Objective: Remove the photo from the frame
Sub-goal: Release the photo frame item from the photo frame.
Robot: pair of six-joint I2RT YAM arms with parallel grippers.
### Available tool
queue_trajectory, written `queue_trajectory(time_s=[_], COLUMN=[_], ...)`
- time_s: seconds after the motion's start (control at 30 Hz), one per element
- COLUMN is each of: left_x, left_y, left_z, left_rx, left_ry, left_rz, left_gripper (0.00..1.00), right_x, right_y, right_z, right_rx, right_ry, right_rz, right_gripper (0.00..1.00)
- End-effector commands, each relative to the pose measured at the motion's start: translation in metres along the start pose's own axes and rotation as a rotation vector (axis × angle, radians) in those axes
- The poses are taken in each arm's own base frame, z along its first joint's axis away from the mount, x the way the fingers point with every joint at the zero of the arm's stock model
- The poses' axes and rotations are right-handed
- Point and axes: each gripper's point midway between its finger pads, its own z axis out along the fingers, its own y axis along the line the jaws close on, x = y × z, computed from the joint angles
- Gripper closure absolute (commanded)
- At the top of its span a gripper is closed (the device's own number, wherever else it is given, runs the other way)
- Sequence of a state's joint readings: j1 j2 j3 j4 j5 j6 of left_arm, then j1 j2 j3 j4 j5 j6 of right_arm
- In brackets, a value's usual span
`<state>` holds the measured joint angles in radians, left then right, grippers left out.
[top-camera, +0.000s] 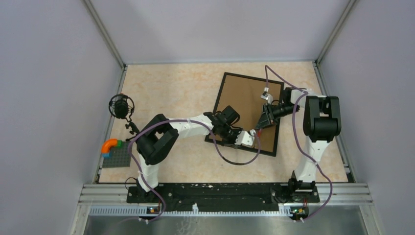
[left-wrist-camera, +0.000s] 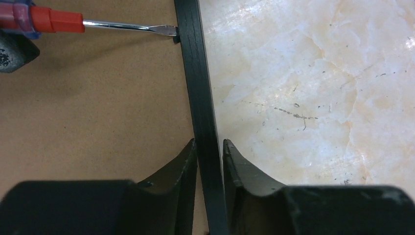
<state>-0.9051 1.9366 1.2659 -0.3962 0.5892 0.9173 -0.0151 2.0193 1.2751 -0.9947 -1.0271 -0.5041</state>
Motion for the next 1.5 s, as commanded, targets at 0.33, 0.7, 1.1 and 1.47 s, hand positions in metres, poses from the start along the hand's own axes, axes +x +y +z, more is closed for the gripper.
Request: queue_trajectory(time_s=[0.33, 0.7, 1.1, 1.47], left_x=[0.071, 0.094, 0.082, 0.080], left_y=[-0.029, -0.049, -0.037, -0.034], left_z=[-0.013, -0.030, -0.026, -0.022], left_rx=[0.097, 0.118, 0.097, 0.099], left_ry=[0.202, 0.234, 0.196, 0.186], left_rz=[0.024, 0.012, -0.035, -0.036], left_gripper=[0.93, 0.93, 0.93, 0.93], right_x=[-0.039, -0.041, -0.022, -0.036], right_y=[0.033, 0.039, 0.035, 0.040], right_z=[-0.014, 0.004, 0.024, 0.018], right_rx=[-0.037, -0.043, -0.013, -0.003], right_ry=[-0.127, -0.122, -0.116, -0.139], right_rz=[-0.113, -0.125, -0.092, -0.115], right_gripper=[1.00, 1.00, 1.00, 1.00])
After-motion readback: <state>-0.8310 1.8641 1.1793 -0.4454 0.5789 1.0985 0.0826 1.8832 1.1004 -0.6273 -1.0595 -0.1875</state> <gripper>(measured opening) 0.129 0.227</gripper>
